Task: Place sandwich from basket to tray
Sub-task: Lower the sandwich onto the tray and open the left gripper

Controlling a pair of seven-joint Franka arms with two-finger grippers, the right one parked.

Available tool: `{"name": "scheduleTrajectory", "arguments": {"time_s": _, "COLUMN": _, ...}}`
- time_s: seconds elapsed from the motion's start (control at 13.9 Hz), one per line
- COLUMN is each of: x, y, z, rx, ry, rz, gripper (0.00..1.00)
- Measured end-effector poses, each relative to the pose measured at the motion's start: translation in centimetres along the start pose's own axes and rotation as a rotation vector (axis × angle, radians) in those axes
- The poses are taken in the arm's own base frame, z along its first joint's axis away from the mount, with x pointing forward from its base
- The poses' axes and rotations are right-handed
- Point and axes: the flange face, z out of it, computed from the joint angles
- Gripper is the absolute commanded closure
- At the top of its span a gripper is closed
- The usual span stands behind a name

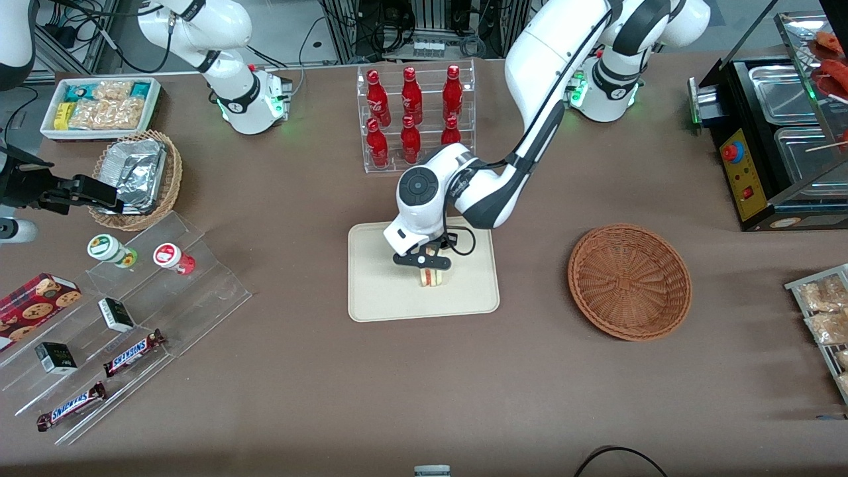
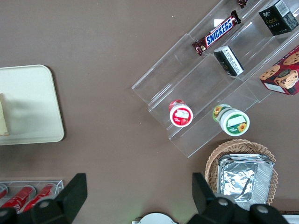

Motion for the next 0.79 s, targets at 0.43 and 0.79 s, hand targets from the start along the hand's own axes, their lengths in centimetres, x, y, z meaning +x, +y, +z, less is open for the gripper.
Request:
{"name": "scheduleTrajectory", "arguments": {"time_s": 0.43, "x": 0.3, "y": -0.1, "z": 0.0, "rx": -0.005, "ry": 0.001, "rz": -0.019, "gripper": 0.00}}
{"name": "scheduleTrajectory", "arguments": {"time_s": 0.79, "x": 2.3, "y": -1.0, "z": -9.0, "rx": -0.052, "ry": 0.073, "rz": -0.089, "gripper": 0.00}}
